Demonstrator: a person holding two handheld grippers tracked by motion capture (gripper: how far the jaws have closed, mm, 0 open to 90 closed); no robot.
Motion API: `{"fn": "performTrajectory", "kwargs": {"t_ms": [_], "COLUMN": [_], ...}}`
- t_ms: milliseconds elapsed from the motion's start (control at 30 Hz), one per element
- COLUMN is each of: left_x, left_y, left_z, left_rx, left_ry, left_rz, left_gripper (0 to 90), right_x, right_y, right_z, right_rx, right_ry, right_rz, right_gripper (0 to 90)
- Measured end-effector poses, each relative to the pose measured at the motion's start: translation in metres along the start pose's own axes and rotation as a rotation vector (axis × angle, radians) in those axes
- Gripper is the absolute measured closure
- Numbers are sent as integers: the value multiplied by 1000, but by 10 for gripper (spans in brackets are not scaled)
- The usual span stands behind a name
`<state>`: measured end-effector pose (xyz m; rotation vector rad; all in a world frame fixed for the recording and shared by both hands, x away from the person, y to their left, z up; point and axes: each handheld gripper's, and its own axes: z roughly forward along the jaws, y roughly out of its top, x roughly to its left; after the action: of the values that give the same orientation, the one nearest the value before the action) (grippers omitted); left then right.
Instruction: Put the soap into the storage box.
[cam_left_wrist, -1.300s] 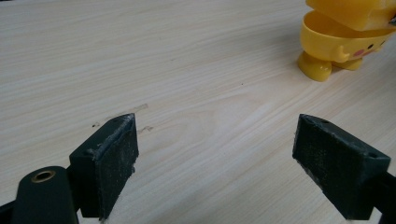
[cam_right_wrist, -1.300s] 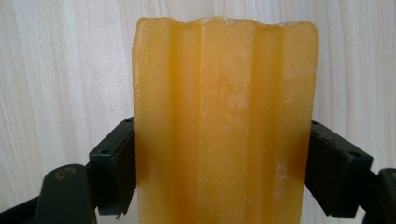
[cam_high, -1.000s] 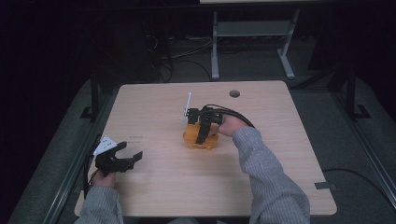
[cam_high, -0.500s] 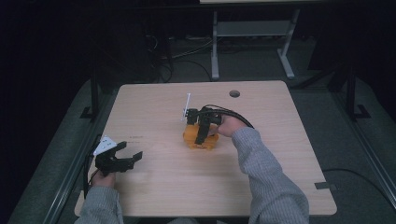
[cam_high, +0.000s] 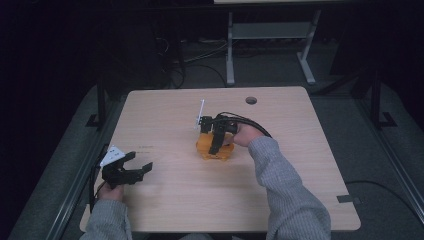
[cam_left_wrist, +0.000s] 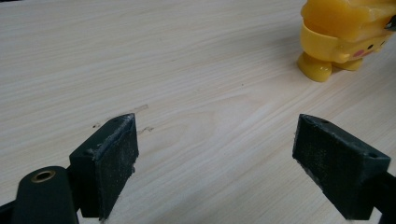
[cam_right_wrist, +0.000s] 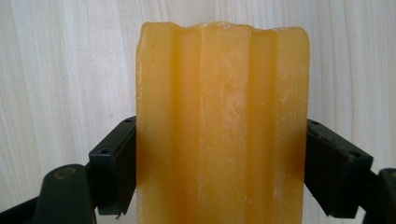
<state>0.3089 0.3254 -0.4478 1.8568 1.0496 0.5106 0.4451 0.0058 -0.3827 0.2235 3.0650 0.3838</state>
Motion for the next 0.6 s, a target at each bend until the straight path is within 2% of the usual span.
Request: {"fn": "performTrajectory", "kwargs": {"t_ms": [300,333,400,600], "left_x": [0,0,0,0], "left_y": [0,0,0,0], "left_z": [0,0,0,0], "left_rx": [1,3,3,1], "left_ry": [-1,-1,-1,-1], "left_rz": [-1,1,2,1], "left_gripper": [138,138,138,138], "right_x": [0,1,-1,-2], "right_y": [-1,-1,-1,-1], "right_z": [0,0,0,0], "right_rx": [-7,5,-8,-12], "right_ry": [2,8,2,5], "right_rz": [5,26,7,19], "right_gripper": [210,209,209,209]}}
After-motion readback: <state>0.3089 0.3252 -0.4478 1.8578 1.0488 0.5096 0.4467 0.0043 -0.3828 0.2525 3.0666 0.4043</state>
